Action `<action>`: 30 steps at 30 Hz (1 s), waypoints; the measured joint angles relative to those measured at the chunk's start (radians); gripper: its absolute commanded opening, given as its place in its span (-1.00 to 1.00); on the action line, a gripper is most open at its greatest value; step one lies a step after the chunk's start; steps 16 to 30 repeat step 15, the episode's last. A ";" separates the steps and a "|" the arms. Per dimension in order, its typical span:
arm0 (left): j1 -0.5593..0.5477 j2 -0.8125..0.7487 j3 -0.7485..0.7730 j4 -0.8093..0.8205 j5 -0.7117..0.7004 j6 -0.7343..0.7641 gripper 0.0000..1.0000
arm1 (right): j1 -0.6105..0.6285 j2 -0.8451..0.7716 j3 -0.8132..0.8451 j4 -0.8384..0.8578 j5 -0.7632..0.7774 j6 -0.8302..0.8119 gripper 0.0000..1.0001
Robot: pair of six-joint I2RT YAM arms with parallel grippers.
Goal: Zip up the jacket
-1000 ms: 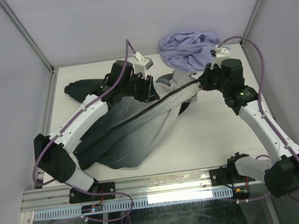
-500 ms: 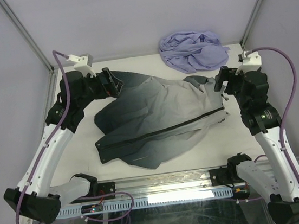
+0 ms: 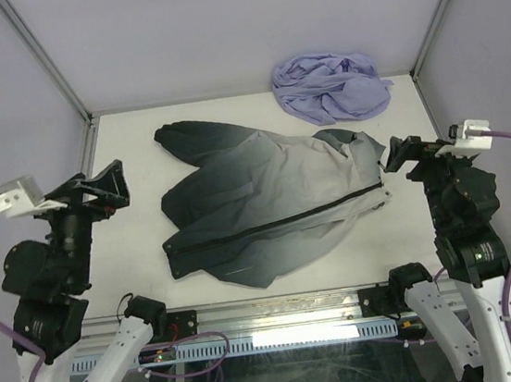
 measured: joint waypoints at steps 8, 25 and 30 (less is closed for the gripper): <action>0.000 -0.082 -0.076 0.053 -0.083 0.006 0.98 | 0.000 -0.069 -0.040 0.055 -0.014 0.002 0.99; 0.000 -0.058 -0.080 0.074 -0.089 0.005 0.98 | 0.000 -0.067 -0.040 0.094 -0.024 0.001 0.98; 0.000 -0.058 -0.080 0.074 -0.089 0.005 0.98 | 0.000 -0.067 -0.040 0.094 -0.024 0.001 0.98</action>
